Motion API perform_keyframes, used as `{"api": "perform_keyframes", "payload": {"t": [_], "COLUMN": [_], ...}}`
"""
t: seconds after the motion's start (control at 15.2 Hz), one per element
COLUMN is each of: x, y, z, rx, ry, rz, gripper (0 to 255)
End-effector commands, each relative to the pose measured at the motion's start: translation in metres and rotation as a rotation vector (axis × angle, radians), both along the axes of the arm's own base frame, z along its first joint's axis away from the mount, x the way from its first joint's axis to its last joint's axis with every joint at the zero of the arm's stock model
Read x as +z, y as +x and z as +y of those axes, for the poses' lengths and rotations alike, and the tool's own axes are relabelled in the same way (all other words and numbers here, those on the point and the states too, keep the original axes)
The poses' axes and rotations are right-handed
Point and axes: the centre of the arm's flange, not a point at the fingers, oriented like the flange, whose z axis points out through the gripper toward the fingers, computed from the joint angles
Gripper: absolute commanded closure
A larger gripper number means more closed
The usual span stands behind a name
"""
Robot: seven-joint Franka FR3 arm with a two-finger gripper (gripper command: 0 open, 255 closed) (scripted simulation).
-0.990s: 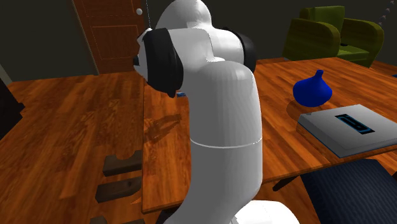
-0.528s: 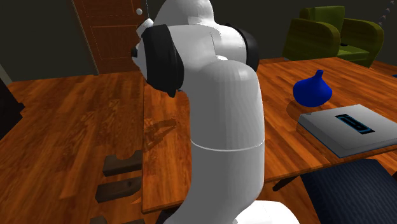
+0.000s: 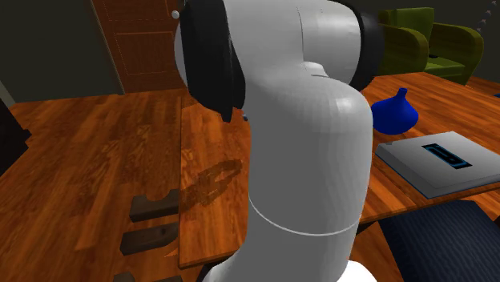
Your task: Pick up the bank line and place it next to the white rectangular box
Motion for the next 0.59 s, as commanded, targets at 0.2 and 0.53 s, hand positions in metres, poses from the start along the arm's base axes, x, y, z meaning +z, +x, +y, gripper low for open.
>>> {"api": "perform_keyframes", "payload": {"t": [0.2,0.53], "x": [-0.001,-0.001], "y": [-0.018,-0.034], "z": [-0.068,-0.132], "rx": [0.0,0.0], "ry": [0.0,0.0], "rz": [0.0,0.0], "gripper": [255,255]}}
